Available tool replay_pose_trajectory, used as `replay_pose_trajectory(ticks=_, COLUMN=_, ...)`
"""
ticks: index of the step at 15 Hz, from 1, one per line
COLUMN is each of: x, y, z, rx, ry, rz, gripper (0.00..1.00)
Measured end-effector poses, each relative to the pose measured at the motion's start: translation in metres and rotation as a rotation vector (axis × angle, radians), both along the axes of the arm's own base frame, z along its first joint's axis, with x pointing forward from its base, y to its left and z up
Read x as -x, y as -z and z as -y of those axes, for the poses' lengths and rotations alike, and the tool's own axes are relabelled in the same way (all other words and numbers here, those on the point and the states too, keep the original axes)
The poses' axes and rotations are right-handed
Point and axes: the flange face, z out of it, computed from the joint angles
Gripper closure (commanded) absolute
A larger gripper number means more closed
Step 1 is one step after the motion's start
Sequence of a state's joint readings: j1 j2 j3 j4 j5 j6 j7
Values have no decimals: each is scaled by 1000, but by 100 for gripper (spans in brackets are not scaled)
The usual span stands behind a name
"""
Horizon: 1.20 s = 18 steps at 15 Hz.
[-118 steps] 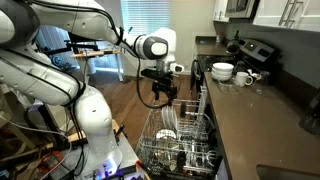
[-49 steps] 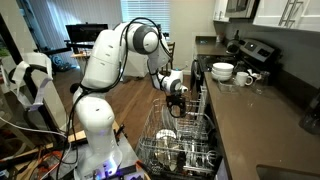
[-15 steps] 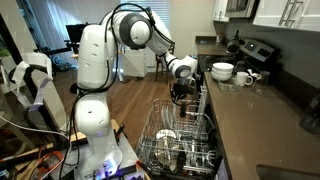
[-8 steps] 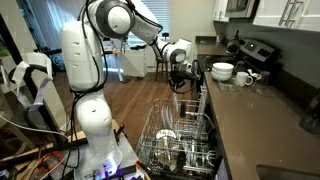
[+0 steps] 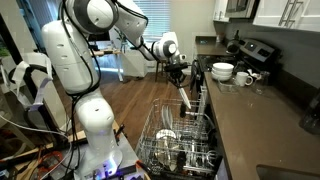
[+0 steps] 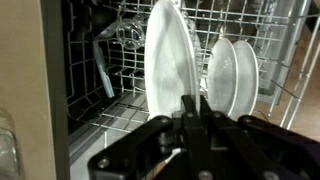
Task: Pick up the white plate from the dishwasher and put it on the countertop.
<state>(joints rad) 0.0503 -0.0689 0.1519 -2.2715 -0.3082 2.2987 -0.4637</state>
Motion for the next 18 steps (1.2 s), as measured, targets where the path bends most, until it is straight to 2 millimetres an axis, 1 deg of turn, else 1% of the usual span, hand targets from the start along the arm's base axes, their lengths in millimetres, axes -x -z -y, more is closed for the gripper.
replay_pose_trajectory(ticks=4, x=2, y=10, z=11, rx=132, ry=54, rz=117, gripper=94)
replay_pose_trajectory(ticks=9, x=1, y=13, z=27, rx=202, ry=135, rz=187, gripper=94)
replay_pose_trajectory(ticks=18, x=-1, y=9, z=34, rx=272, ry=188, rz=290, gripper=94)
